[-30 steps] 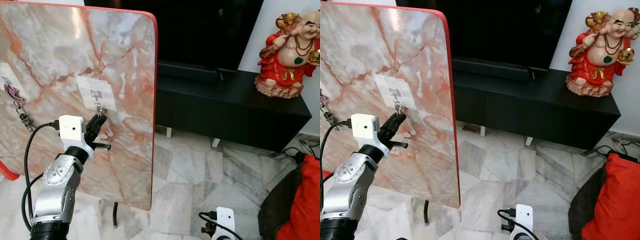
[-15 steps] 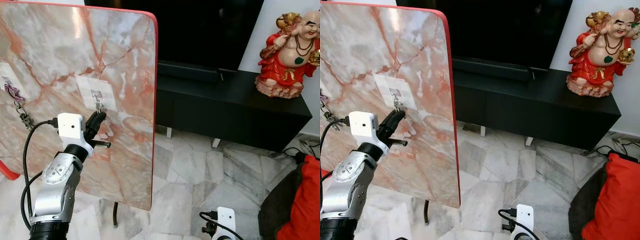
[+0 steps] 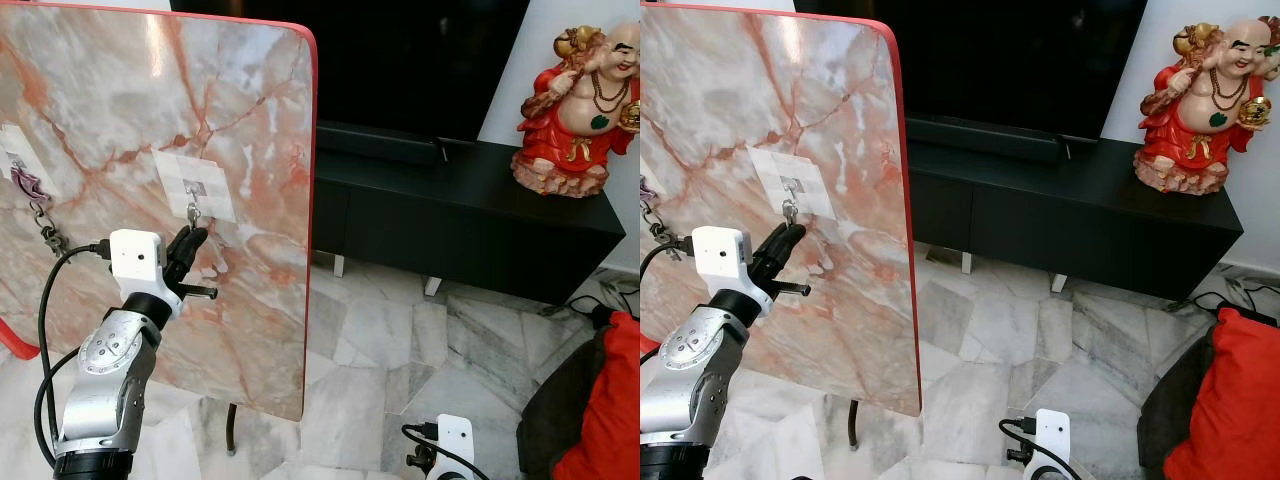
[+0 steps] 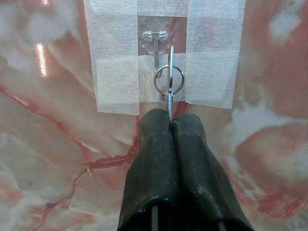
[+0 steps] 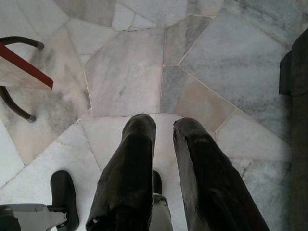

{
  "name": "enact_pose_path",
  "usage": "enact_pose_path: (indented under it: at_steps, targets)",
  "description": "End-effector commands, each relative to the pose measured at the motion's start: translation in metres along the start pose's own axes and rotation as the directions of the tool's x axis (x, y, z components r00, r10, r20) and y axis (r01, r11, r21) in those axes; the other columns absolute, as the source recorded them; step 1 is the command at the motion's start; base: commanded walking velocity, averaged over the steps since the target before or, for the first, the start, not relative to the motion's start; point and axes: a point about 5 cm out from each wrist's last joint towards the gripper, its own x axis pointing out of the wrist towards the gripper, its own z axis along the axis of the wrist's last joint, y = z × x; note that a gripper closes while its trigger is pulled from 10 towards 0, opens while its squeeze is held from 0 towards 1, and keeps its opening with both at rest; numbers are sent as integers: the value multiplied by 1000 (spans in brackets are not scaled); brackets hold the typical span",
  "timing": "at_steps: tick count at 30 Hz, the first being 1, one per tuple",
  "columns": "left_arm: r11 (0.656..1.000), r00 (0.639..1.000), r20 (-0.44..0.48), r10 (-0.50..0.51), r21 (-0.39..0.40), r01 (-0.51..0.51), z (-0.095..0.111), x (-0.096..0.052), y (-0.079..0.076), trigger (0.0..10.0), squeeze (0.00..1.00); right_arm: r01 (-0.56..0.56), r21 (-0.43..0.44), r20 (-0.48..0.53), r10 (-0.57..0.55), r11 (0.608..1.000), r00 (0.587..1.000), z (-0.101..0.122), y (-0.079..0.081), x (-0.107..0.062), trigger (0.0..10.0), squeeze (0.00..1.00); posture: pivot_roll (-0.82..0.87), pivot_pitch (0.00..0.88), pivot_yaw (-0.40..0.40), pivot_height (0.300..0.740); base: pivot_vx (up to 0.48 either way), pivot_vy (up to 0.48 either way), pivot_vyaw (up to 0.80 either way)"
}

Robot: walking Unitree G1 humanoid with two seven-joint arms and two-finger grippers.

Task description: Hang keys on a hook

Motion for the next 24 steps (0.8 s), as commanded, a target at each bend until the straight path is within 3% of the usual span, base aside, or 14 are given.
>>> enact_pose_path:
  at_steps: [1, 24]
  targets:
    - [1000, 1000, 6, 12, 8, -12, 5, 0, 3, 10000, 0, 9, 10, -12, -9, 1000, 1000, -4, -3, -1, 10000, 0, 53, 0, -67, 740, 0, 0, 0]
    - [999, 999, 6, 36, 22, -36, 6, 7, 7, 10000, 0, 30, 32, -22, -29, 999, 999, -6, -10, -1, 10000, 0, 52, 0, -66, 740, 0, 0, 0]
